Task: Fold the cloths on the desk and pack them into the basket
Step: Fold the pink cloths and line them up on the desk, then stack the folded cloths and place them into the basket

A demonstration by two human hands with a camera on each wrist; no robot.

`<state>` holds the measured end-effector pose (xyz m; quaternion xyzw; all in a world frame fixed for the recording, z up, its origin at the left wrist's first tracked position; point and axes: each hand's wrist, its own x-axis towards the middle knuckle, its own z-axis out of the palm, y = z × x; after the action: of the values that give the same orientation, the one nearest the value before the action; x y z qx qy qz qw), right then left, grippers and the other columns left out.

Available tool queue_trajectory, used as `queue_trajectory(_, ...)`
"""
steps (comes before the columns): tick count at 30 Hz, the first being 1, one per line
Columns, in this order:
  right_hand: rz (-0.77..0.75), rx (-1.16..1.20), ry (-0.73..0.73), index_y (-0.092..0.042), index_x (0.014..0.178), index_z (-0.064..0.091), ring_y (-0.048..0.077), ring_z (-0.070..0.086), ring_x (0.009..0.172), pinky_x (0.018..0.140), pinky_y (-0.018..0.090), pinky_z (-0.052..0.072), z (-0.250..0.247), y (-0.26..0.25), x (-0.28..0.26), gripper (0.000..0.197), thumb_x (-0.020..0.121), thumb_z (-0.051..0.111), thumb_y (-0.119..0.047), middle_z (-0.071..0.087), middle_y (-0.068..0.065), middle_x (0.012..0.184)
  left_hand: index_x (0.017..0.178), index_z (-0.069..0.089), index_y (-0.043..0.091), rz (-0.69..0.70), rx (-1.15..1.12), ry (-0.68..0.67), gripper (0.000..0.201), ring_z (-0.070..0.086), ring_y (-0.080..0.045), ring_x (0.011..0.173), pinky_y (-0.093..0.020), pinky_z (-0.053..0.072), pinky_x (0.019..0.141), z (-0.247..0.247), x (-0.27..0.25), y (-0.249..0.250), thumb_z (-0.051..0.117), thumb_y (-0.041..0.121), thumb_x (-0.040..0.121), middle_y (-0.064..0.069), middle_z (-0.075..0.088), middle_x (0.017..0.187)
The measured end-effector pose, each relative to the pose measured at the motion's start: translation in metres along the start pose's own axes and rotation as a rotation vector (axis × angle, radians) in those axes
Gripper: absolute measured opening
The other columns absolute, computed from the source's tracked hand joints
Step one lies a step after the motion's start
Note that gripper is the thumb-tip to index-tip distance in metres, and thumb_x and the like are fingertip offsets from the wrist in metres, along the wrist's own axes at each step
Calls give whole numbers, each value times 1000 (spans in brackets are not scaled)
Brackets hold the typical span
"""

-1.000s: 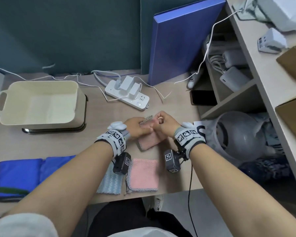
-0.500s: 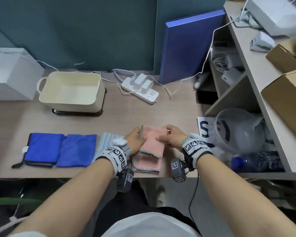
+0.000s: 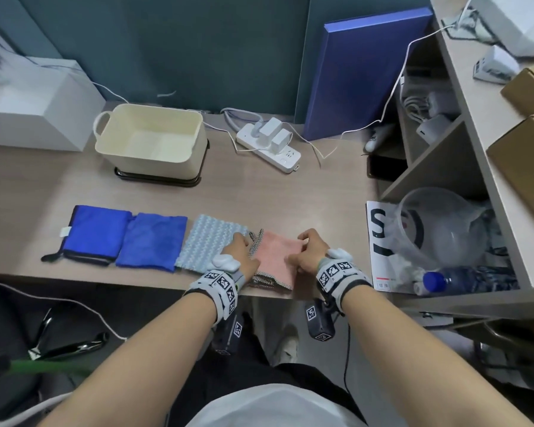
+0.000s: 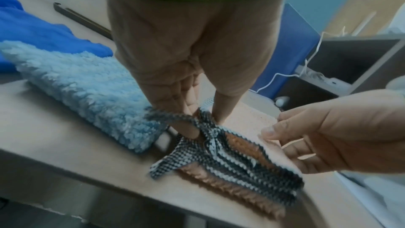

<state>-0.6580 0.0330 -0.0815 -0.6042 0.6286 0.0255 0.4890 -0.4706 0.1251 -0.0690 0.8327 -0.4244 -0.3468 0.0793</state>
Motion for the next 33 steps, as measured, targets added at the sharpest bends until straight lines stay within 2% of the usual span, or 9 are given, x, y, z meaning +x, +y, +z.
queue_trajectory(5,43,-359,-30,-19,126,53,28,65,108,92,43,56,8,-1,-8,83,63,83,-63,61,2,120,133,40,13,16,170,-67,61,65,-28,96,-32,47,72,3,-4,-3,70,37,86,-9,64,115)
queue_trajectory(7,-6,-216,-78,-16,125,62,25,67,107,96,38,56,14,-2,-4,70,67,88,-47,68,4,121,140,39,13,23,157,-60,66,64,-29,107,-31,46,75,6,-6,-3,70,35,86,-9,62,124)
queue_trajectory(10,-150,46,-148,-13,96,60,20,58,86,72,32,49,19,-4,-8,24,81,76,-3,69,8,96,134,44,10,-22,30,-15,74,63,-31,109,-39,53,88,12,-6,-3,81,33,74,-11,62,121)
queue_trajectory(15,-296,255,-160,-20,76,49,13,46,71,58,23,36,17,-2,-16,44,83,51,24,56,1,74,122,49,31,96,-158,24,74,62,-20,90,-35,56,85,8,-7,-11,83,39,58,1,49,109)
queue_trajectory(18,-350,308,-169,-17,81,50,16,47,77,62,27,39,5,-14,-17,45,79,49,29,56,7,79,107,62,36,240,-299,48,51,60,-14,87,-19,47,80,-5,-9,-11,84,27,62,3,46,107)
queue_trajectory(21,-341,422,-160,-10,100,56,20,56,84,71,32,48,-4,-35,-19,28,85,61,12,66,14,91,95,63,36,288,-460,89,31,66,-27,89,-24,46,71,-19,-6,-4,70,29,65,-3,64,100)
queue_trajectory(24,-264,611,-195,-12,109,59,27,63,86,74,39,55,-12,-69,-20,21,92,70,-8,68,21,101,125,58,30,212,-653,95,57,69,-12,103,-27,54,88,-46,-5,5,78,24,72,10,72,109)
queue_trajectory(28,-213,658,-225,-13,120,55,28,68,72,50,34,56,-15,-116,-18,30,95,67,-2,68,18,108,120,59,20,110,-809,146,64,70,-18,99,-44,56,93,-82,11,2,79,43,64,2,73,106)
queue_trajectory(33,-296,683,-167,-15,130,49,37,72,92,78,66,57,-7,-186,-13,44,94,68,3,72,18,115,109,62,11,-43,-1078,194,75,73,-32,99,-54,56,94,-135,46,-15,88,48,50,-13,75,107)
